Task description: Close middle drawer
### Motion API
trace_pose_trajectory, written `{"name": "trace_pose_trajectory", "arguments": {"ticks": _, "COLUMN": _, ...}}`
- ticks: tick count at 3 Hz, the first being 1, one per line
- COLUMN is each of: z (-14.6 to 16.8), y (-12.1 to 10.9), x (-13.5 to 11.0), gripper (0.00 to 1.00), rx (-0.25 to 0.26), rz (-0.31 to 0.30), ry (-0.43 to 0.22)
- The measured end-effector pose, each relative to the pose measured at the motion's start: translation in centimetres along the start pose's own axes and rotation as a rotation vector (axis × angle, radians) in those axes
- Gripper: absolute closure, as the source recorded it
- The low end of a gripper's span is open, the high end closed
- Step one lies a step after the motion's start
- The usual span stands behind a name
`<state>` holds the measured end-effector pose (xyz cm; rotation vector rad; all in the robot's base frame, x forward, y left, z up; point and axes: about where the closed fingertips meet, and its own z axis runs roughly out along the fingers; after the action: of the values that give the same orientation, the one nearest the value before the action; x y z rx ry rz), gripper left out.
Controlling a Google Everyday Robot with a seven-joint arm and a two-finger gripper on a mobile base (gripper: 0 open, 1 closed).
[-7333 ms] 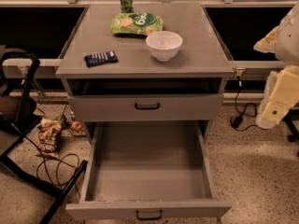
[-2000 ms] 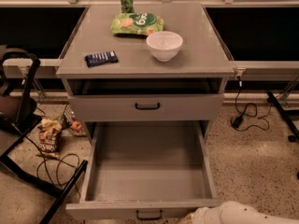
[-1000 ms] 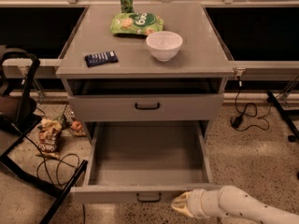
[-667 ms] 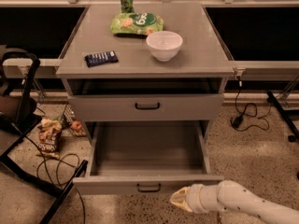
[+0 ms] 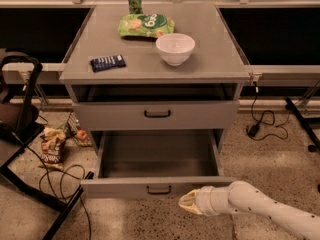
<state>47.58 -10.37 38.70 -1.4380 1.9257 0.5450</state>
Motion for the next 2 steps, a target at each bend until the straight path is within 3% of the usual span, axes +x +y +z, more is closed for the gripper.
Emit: {"name": "trace_pose_trajectory", "arguments": {"ticks": 2, "z": 1.2, "y": -5.1, "x": -4.4, "gripper": 1.00, "rx": 0.010, "rz": 0.000, "ry": -0.102}}
